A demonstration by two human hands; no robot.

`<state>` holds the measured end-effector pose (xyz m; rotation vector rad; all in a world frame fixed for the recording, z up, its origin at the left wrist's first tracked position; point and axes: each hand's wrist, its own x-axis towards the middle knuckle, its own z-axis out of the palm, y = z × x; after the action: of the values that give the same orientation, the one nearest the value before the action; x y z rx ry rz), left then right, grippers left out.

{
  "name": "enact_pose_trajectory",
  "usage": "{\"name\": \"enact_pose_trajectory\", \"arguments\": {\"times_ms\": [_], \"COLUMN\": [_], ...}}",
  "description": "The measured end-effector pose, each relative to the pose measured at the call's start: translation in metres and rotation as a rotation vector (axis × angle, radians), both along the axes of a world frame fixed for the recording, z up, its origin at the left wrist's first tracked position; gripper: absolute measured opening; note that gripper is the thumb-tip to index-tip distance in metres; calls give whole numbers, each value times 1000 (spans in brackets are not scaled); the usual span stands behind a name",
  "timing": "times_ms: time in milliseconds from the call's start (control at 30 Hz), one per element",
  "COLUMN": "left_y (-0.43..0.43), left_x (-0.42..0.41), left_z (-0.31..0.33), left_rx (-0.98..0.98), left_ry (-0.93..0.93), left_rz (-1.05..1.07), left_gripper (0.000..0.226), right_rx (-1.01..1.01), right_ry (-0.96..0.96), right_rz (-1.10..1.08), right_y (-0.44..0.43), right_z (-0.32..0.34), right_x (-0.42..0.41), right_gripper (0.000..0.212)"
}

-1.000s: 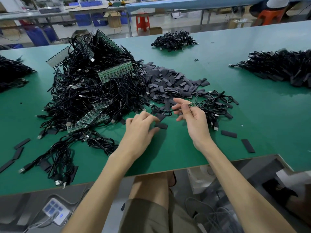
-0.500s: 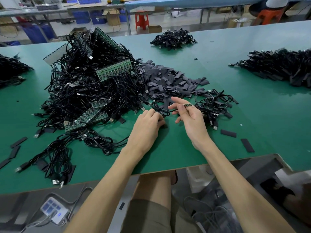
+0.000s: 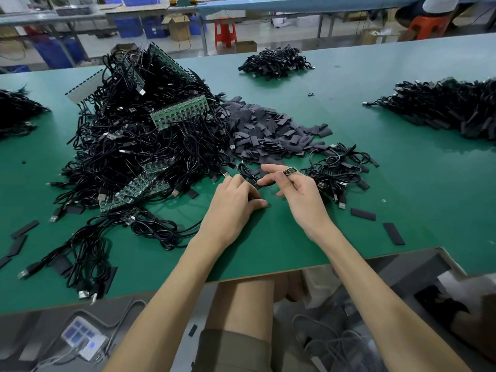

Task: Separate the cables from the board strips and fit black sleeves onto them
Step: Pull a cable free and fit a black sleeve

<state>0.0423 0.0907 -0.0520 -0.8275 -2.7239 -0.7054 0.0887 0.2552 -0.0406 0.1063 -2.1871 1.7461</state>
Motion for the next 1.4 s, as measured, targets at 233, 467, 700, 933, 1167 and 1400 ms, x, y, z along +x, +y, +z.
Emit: {"name": "enact_pose_trajectory", "arguments": {"times_ms": [233,467,700,933,1167,1400], "left_y": [0,-7,-8,-10,-10,-11], "left_x": [0,1,-1,-1,2,2], "left_z": [-2,-4,-2,-2,0,4], "left_rx": [3,490,582,564,534,450], "left_ry": [68,-178,-271,-311,-173,-58], "left_rz": [20,12,-45,-93,-114,-51], "left_gripper": [23,19,14,9,12,25], "right_rx": [-11,159,202,224,-42,8], "right_ry": [-4,6,-42,-53,-29,-28], "right_rz": [0,33,67,41,-43,9], "right_y": [0,-2,-2,0,5,3], "right_z": [0,-5,-9,-11,-11,-11], "right_x": [-1,-1,-1,-3,-4,-4], "right_gripper": [38,28,26,22,10,12]}}
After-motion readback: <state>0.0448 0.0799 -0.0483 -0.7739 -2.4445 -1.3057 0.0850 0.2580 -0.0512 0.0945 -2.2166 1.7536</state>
